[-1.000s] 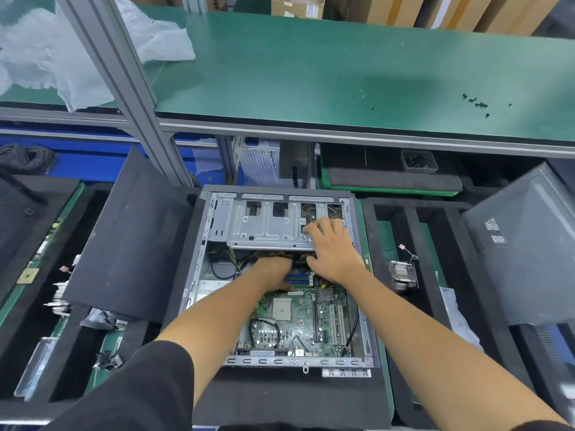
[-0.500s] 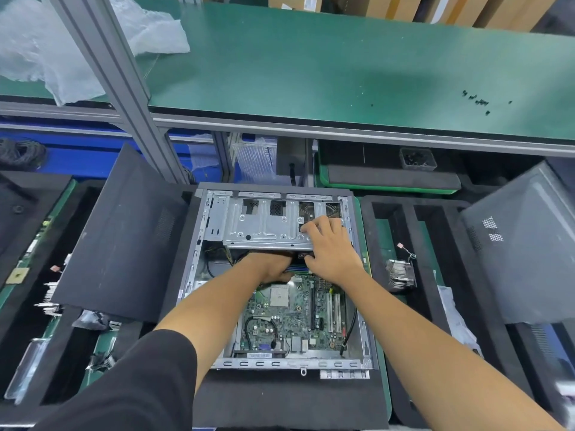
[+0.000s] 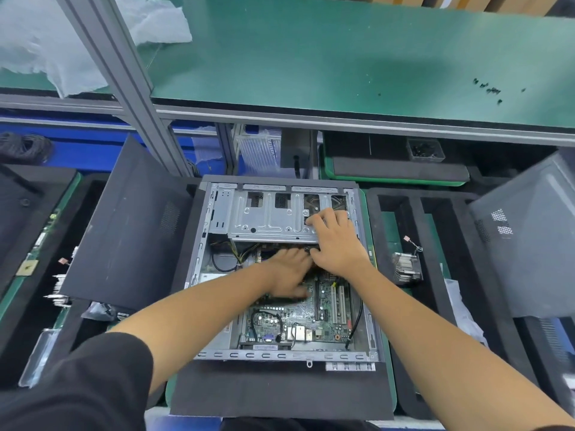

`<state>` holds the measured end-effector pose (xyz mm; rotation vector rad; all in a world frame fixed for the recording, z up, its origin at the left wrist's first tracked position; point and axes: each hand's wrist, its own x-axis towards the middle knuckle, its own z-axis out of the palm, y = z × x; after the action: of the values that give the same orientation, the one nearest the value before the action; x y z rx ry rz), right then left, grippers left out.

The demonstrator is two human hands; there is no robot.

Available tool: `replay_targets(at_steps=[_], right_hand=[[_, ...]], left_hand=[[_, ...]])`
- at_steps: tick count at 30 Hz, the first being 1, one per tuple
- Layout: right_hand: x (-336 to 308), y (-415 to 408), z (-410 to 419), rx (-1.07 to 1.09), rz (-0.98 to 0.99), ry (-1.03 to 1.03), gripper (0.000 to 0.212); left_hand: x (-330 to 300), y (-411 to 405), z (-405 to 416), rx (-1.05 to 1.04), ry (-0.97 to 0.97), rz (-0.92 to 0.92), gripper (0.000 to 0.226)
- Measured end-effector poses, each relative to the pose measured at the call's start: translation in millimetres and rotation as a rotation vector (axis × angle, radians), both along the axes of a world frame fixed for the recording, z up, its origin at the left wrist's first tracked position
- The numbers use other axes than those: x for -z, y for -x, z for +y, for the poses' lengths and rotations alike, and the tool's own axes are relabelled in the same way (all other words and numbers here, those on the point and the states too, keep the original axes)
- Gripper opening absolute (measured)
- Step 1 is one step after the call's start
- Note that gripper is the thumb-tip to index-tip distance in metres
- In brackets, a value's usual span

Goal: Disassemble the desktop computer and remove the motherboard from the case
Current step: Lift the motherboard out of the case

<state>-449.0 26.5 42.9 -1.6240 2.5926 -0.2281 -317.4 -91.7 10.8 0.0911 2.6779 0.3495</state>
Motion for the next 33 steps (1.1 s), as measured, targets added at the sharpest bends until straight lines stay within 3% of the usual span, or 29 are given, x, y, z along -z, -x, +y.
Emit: replay_targets(at_steps=[3,6,10,13,17,21,25,30,33], right_hand=[[-0.4,-0.6,0.5,0.002,-0.004,-0.005,0.057],[-1.0,-0.3,0.4,0.0,0.001,-0.017,0.057],[-1.0,-0.7,1.0,-0.001,0.006,-0.022,0.056],[-1.2,-0.6,1.0,0.0,0.004,-0.017,0.056],[-0.2,-0.8,0.6,-0.003,0.0,-0.014,0.056],[-1.2,-0.3,0.5,-0.001,-0.003,-0.02,0.057],[-1.9,-0.6,1.1,-0.003,0.004,-0.028,0.057],[-3.1,-1.1,1.6,-0.005,0.004,-0.032,0.058],[-3.8,-1.2,1.5,-0.006,-0.004,-0.027,0.058]], left_hand=[[1.0,-17.5,14.1,0.235,-0.096,-0.122,0.06],[0.7,-25.9,30.1,0.283,-0.068,-0.353,0.049],[-6.1,-26.7,34.1,0.267,-0.004,-0.421,0.054],[-9.9,-31.4,33.5,0.293,0.052,-0.439,0.075],[-3.9,-36.1,32.3,0.231,-0.064,-0.377,0.07],[-2.0,-32.7,27.9,0.063,-0.348,-0.472,0.054],[-1.3,-35.3,21.6,-0.019,-0.545,-0.452,0.04],[5.5,-47.3,24.1,-0.063,-0.53,-0.401,0.03],[8.4,-50.3,25.8,-0.116,-0.561,-0.59,0.031]])
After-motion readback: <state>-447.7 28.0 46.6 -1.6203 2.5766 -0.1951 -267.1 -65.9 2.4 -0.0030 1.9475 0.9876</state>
